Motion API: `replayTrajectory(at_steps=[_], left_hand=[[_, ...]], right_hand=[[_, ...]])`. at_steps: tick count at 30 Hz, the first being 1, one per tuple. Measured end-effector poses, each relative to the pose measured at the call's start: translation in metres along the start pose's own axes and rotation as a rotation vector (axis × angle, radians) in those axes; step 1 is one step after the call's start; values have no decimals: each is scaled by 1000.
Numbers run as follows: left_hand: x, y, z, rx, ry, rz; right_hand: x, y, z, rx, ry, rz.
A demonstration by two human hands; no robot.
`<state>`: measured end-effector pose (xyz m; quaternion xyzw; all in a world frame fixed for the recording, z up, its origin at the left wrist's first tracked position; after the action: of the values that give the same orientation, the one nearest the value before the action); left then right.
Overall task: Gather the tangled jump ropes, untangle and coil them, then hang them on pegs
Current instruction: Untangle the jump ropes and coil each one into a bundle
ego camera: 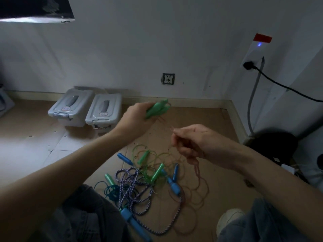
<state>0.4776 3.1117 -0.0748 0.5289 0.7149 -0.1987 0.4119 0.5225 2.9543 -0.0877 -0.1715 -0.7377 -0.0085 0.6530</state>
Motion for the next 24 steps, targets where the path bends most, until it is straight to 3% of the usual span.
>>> replayTrajectory(at_steps=[3, 7, 10, 14, 17, 21, 24], left_hand=[[16, -9, 23, 255, 372, -9], [6, -44, 63, 766, 364, 100], [-9, -55, 73, 919, 341, 211], [-22, -53, 61, 866, 230, 290], [-37, -52, 48, 704, 57, 327], [-58, -47, 23, 451, -90, 457], [-59, -39, 11, 349, -78, 428]], right_hand=[[8, -7, -12, 16, 78, -23], [11, -11, -35, -168, 17, 8], [6, -6, -44, -314, -79, 79], [-1, -7, -57, -460, -134, 140], [-11, -6, -60, -487, -173, 219], [-22, -4, -51, -350, -177, 299], [-27, -8, -44, -161, -147, 427]])
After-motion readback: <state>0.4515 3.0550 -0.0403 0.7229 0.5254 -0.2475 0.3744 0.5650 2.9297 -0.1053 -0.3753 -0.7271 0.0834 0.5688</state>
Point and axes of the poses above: each hand's wrist, its own y-axis towards the middle knuckle, its own z-axis out of the palm, x = y × z, the point moved 4 cm from there along y, towards the middle knuckle, and after that the axes turned 11 degrees about -y, right-handed, at the moved point
